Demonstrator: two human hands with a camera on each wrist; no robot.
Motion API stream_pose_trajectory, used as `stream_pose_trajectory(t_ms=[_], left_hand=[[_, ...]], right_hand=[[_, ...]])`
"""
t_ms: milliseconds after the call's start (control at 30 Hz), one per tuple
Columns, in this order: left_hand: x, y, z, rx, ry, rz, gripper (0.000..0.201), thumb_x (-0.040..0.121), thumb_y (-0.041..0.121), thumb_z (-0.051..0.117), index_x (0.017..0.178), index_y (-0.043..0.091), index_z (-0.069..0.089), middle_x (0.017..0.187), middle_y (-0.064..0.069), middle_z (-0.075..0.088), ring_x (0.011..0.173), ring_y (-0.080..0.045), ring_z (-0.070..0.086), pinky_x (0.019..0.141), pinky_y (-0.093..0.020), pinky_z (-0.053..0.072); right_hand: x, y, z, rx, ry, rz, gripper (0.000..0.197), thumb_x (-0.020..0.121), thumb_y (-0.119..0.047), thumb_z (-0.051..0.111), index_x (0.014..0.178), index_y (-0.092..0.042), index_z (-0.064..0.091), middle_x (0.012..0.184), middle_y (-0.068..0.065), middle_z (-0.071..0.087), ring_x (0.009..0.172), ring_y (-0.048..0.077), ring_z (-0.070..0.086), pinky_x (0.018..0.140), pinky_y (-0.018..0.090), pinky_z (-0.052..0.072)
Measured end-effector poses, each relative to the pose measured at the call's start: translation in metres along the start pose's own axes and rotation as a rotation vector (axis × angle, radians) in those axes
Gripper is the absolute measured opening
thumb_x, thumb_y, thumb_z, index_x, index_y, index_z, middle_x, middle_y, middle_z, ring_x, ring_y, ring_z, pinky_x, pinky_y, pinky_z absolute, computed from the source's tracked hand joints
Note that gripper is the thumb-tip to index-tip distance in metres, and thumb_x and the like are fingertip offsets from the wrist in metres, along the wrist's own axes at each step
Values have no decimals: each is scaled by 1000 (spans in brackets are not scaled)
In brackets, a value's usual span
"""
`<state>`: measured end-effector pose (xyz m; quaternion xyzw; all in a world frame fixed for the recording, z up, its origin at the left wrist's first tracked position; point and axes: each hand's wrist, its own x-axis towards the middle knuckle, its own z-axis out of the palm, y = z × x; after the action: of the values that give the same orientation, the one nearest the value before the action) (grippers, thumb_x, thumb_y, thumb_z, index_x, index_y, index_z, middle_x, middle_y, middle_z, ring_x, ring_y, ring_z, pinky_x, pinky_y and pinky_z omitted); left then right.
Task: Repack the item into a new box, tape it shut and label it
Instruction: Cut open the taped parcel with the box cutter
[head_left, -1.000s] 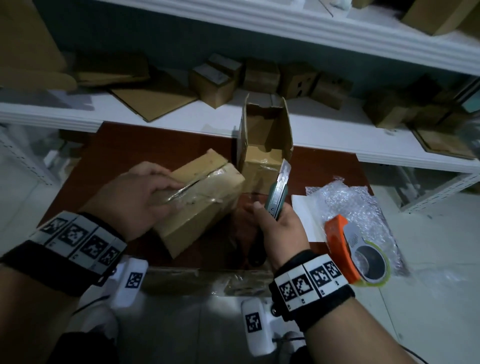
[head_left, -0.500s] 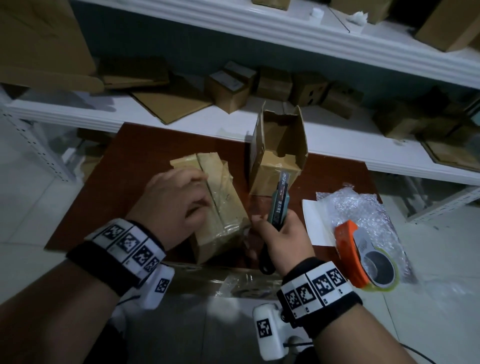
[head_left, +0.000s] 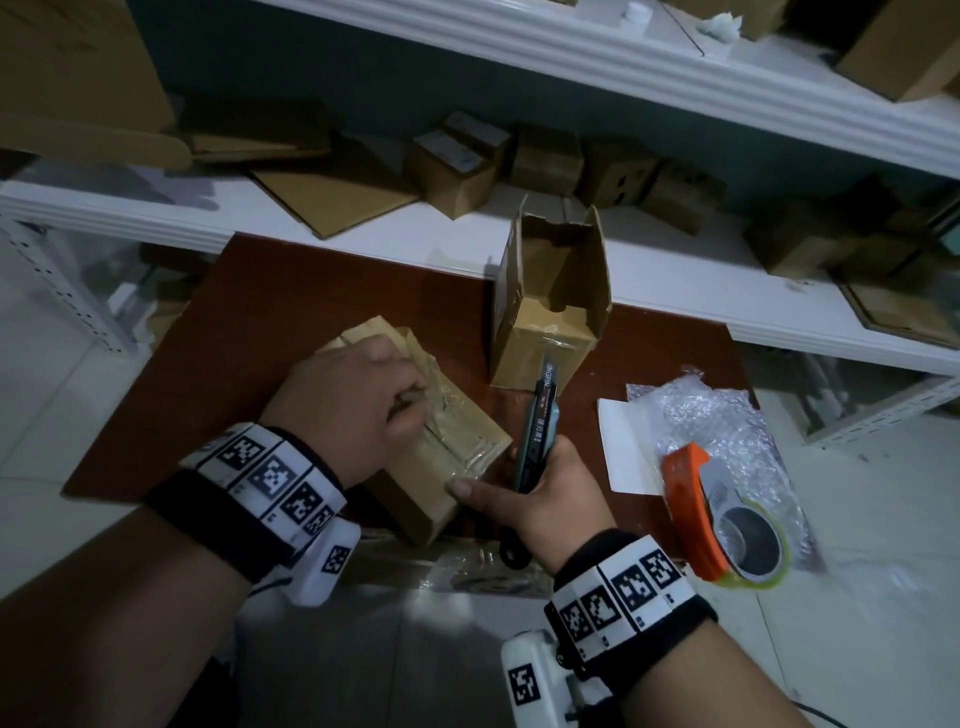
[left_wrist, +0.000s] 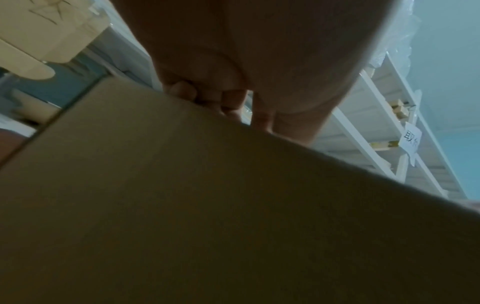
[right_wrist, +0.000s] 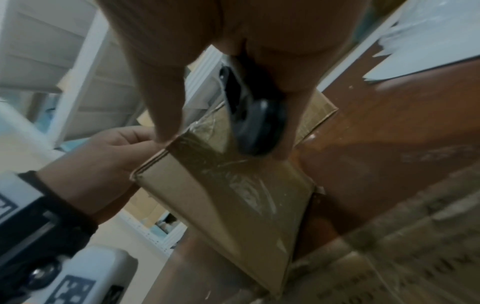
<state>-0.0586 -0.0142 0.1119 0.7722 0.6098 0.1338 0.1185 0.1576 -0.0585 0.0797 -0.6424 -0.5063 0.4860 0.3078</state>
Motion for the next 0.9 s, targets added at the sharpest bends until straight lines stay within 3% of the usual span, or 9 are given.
stream_pose_trajectory(t_ms=[133,200,267,333,400,467,600,733,900], left_hand=[[3,1,5,-88,30,33,17,91,36,58,99,36,72,104,15,63,90,-8,59,73,-29,45],[6,0,8,-86,3,75,20,90,35,57,101,38,74,100,16,64,90,-6,57,74,-27,41],[9,1,6,-6,2,118,23,85,40,53,95,40,74,99,16,59,98,-12,54,82,-32,39],[13,1,3,23,-31,104,20,78,46,53,90,46,69,113,20,51,118,-14,45,99,-39,33],[16,-2,2,-41,-172,90,31,71,52,48,98,54,61,129,30,46,136,-7,33,116,-43,22],[20,-6,2,-130,-281,105,46,64,58,39,108,60,54,129,34,50,135,-2,37,121,-41,20],[22,-7,-3,-234,-319,130,63,58,63,46,118,51,61,125,34,54,126,9,43,117,-27,21],[22,-11,-4,-254,-330,99,49,74,52,75,121,51,62,121,35,55,117,8,49,105,-31,42],[17,-13,2,-226,-293,88,42,79,55,71,120,54,60,120,35,53,112,5,51,99,-34,45]], right_hand=[[2,2,-4,28,4,2,74,49,-43,99,106,-33,54,104,-4,72,93,12,72,80,39,63],[6,4,-6,87,-5,22,79,43,-44,99,108,-32,55,106,-1,74,92,16,74,80,48,63],[11,5,-5,150,-13,45,85,37,-45,98,109,-31,56,108,4,75,90,23,76,76,58,62],[15,9,-4,186,-28,51,90,37,-46,100,114,-29,58,110,6,75,94,26,76,80,58,61],[15,11,-4,212,-46,24,83,48,-35,100,118,-22,58,111,8,75,99,27,74,85,53,60],[13,12,-5,220,-53,7,72,58,-20,96,118,-21,57,109,9,75,98,27,75,83,54,61],[15,16,-4,259,-54,-14,67,61,-12,93,116,-20,55,109,11,75,100,29,74,86,55,59],[20,21,1,258,-41,-15,72,55,-32,91,118,-19,59,108,13,74,99,33,73,86,57,59],[18,20,4,237,-6,-32,62,61,-39,87,114,-21,60,105,9,75,98,26,73,89,53,59]])
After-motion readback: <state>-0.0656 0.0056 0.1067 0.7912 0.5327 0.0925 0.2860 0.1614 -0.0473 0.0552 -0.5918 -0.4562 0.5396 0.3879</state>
